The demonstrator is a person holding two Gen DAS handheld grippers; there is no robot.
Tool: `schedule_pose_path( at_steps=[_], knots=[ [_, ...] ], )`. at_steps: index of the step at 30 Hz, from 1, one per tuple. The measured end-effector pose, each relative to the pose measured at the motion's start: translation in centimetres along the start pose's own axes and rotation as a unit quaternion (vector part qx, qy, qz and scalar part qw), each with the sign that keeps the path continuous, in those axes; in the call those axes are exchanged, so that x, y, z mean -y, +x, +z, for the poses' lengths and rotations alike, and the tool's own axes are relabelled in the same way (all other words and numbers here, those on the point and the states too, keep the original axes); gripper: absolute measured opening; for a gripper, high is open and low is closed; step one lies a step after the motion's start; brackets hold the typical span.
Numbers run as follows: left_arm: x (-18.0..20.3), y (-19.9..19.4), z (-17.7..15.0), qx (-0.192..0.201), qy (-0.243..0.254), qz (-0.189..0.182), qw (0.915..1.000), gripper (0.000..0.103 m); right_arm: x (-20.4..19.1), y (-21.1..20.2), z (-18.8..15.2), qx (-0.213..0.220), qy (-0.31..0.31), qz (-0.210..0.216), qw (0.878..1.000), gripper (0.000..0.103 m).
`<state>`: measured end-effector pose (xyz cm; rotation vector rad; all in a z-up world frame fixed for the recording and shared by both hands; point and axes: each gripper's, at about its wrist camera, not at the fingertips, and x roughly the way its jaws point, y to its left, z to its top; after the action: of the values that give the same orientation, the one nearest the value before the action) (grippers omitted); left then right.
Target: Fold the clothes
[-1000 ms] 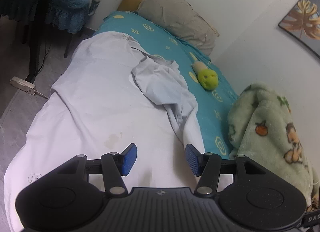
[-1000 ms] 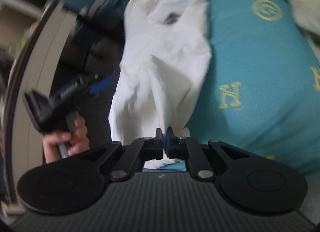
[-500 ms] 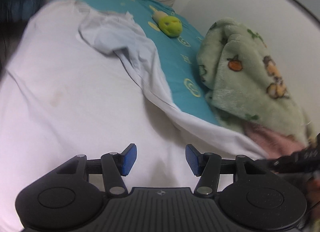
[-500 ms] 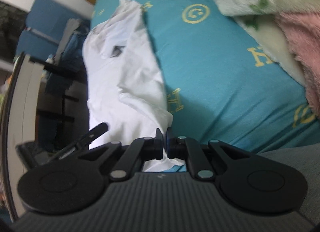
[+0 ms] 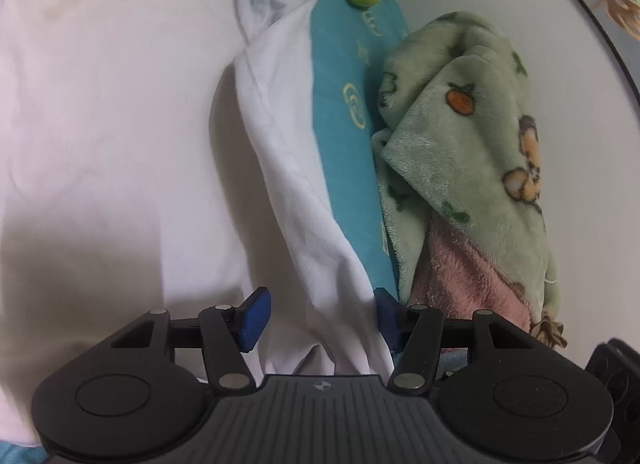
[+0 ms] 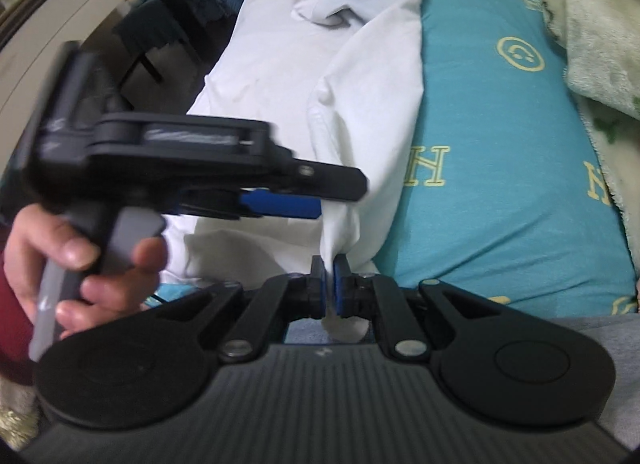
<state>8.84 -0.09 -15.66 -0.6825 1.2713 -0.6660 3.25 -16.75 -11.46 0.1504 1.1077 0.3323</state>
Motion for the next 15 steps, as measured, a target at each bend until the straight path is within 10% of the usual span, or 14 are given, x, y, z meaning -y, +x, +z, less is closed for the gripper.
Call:
schedule_pose_path(
  at_steps=[4, 8, 11, 15],
  knots=[
    [0.0, 0.2, 0.4, 0.014, 0.013, 0.001, 0.9998, 0.008, -0.3, 0.1, -0.1, 0.005, -0.007, -0.007, 1.000, 0.009],
    [0.6, -1.5, 1.1, 0.037, 0.045, 0.025, 0.9980, 0.004, -0.3, -0.5, -0.1, 0.014, -0.007, 0.007, 1.000, 0.022],
    [-0.1, -2.4, 1.8, 0.054, 0.064, 0.113, 0.9901, 0.004, 0.1, -1.5, -0.3, 0.031, -0.013, 0.018, 0.999, 0.066],
    [-1.1, -1.1, 1.7, 0.024, 0.078, 0.192, 0.9780, 0.008, 1.3, -2.2, -0.6, 0.052, 0.003, 0.025, 0.998, 0.069]
  ],
)
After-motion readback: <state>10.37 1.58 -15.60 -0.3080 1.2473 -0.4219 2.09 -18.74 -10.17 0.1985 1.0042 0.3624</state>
